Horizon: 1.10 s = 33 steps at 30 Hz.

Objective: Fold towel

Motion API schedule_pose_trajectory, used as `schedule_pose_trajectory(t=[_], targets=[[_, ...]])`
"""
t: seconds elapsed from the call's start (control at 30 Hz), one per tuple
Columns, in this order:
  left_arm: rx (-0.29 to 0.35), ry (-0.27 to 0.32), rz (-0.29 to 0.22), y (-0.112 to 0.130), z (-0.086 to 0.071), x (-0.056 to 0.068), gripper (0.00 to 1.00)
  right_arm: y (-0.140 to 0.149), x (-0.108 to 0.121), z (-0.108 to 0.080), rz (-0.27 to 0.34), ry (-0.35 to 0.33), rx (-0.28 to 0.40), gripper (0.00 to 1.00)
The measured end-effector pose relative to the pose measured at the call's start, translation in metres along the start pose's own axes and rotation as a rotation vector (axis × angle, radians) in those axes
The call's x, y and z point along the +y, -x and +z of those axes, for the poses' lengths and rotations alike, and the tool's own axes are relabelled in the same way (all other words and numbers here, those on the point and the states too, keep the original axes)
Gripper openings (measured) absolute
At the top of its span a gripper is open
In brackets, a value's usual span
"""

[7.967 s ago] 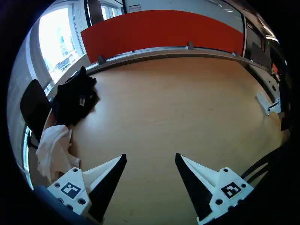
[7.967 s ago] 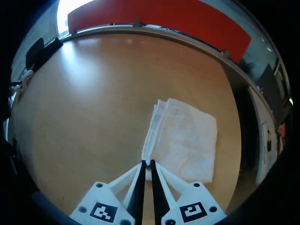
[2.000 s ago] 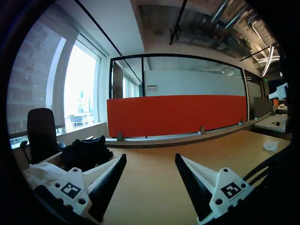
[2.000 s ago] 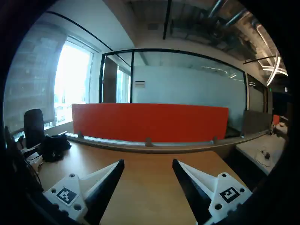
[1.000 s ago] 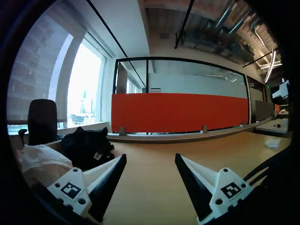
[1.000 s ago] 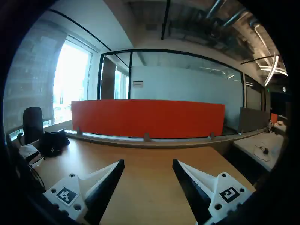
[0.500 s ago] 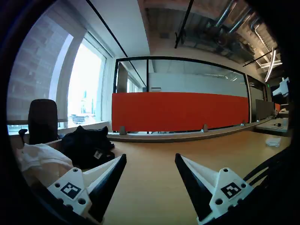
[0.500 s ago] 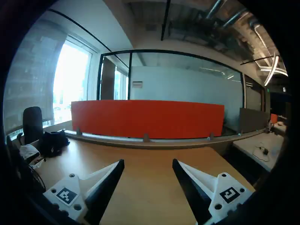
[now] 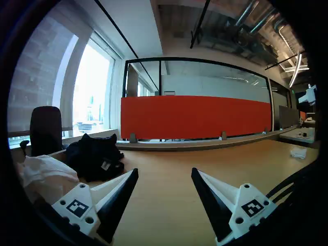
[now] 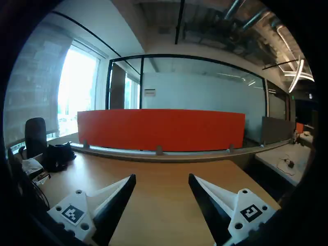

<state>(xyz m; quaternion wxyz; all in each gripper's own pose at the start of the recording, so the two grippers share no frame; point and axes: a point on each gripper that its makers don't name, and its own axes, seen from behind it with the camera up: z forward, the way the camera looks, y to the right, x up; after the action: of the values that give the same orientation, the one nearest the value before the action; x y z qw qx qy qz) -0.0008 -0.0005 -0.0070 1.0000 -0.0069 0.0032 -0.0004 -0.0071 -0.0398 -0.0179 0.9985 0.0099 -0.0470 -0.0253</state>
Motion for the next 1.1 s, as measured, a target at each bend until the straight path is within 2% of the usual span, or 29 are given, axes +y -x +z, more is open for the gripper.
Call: schedule_pose_trajectory(t=[0.2, 0.5, 0.7, 1.1], targets=[[0.000, 0.000, 0.000, -0.001, 0.000, 0.000, 0.96, -0.001, 0.007, 0.002, 0.000, 0.001, 0.023, 0.99], [-0.001, 0.000, 0.001, -0.001, 0.000, 0.000, 0.96, 0.004, 0.020, 0.008, -0.031, 0.008, 0.068, 0.99], [-0.001, 0.000, 0.001, -0.002, 0.000, 0.000, 0.96, 0.009, 0.025, 0.014, 0.002, 0.003, 0.100, 0.99], [-0.001, 0.000, 0.000, -0.002, 0.000, 0.000, 0.96, 0.045, 0.042, 0.029, 0.016, 0.027, 0.130, 0.99]])
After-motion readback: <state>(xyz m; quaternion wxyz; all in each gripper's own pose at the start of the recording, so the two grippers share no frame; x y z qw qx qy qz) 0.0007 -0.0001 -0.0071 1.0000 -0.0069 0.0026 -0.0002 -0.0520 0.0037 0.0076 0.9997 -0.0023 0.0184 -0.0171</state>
